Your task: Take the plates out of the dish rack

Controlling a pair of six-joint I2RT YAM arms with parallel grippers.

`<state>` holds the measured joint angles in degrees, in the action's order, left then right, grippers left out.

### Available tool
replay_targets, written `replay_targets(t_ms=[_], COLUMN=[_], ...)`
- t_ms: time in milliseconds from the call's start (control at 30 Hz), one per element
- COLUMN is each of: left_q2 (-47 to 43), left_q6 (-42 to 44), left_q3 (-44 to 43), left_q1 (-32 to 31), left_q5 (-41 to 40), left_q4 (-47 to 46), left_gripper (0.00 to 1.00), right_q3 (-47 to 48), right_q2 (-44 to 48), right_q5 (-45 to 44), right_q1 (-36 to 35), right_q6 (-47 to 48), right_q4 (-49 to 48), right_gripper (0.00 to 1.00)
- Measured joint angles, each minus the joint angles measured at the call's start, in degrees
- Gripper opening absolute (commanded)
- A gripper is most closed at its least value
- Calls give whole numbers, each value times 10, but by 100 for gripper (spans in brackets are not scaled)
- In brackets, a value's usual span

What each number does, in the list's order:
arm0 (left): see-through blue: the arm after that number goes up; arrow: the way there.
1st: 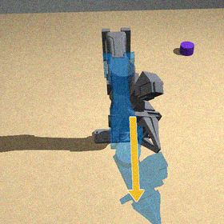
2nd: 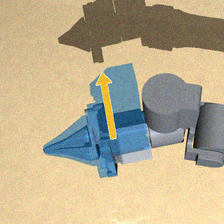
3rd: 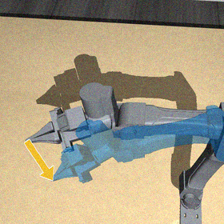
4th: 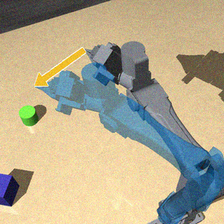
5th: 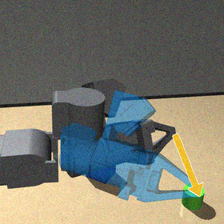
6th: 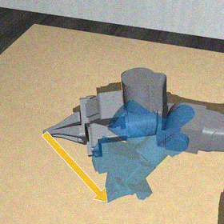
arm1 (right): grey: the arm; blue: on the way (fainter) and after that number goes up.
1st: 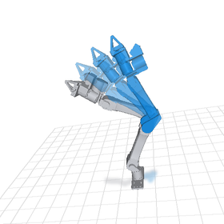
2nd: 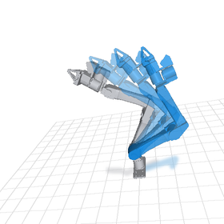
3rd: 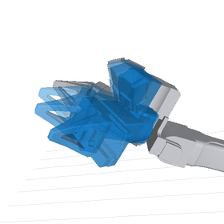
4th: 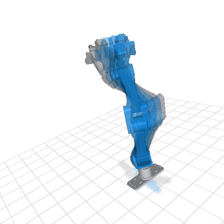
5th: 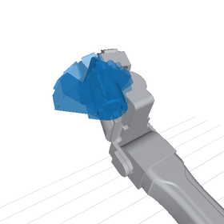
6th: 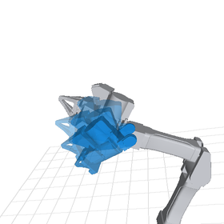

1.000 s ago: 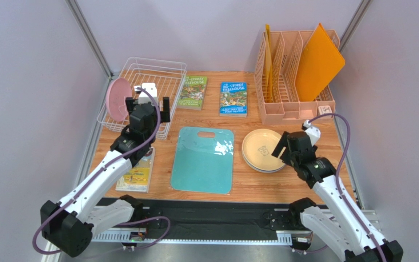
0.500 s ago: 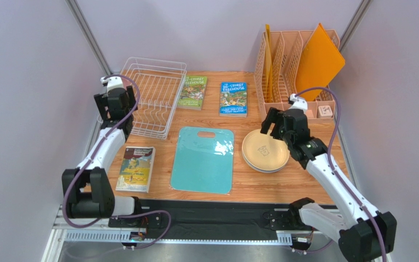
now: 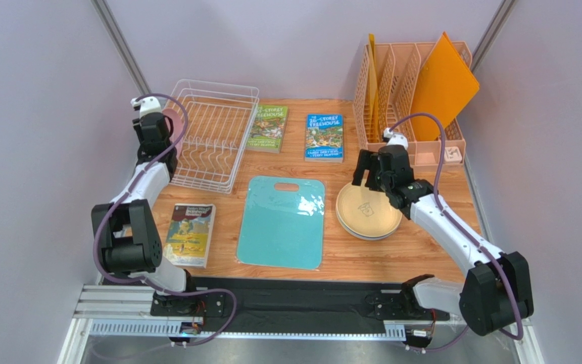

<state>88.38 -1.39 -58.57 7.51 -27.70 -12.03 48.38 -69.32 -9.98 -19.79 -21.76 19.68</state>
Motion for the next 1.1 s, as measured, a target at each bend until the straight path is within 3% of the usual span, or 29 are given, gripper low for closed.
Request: replay_targets(t_ms=[67,100,200,667,933,1100], left_q2=[3,3,3,-30,-36,-41], left_q6=[9,11,31,70,163,191], left_q3=[0,0,0,3,24,26], left_q1=[0,0,0,-9,-79,-116], left_q5=[0,0,-5,-19,-143,-171], left_q4=[-6,-8,-9,20,-103,-149], left_gripper=[25,13,0,0,0,0], right_q3=[0,0,0,0,0,0], right_q2=[-6,-8,-8,-8,-7,6], right_q5=[1,2,3,7,7,7], right_q1=[0,0,0,0,0,0], right_q6=[2,2,2,2,2,3], right_q4=[-3,-4,-5,-7,-7,-6], right_gripper=[90,90,90,90,91,91])
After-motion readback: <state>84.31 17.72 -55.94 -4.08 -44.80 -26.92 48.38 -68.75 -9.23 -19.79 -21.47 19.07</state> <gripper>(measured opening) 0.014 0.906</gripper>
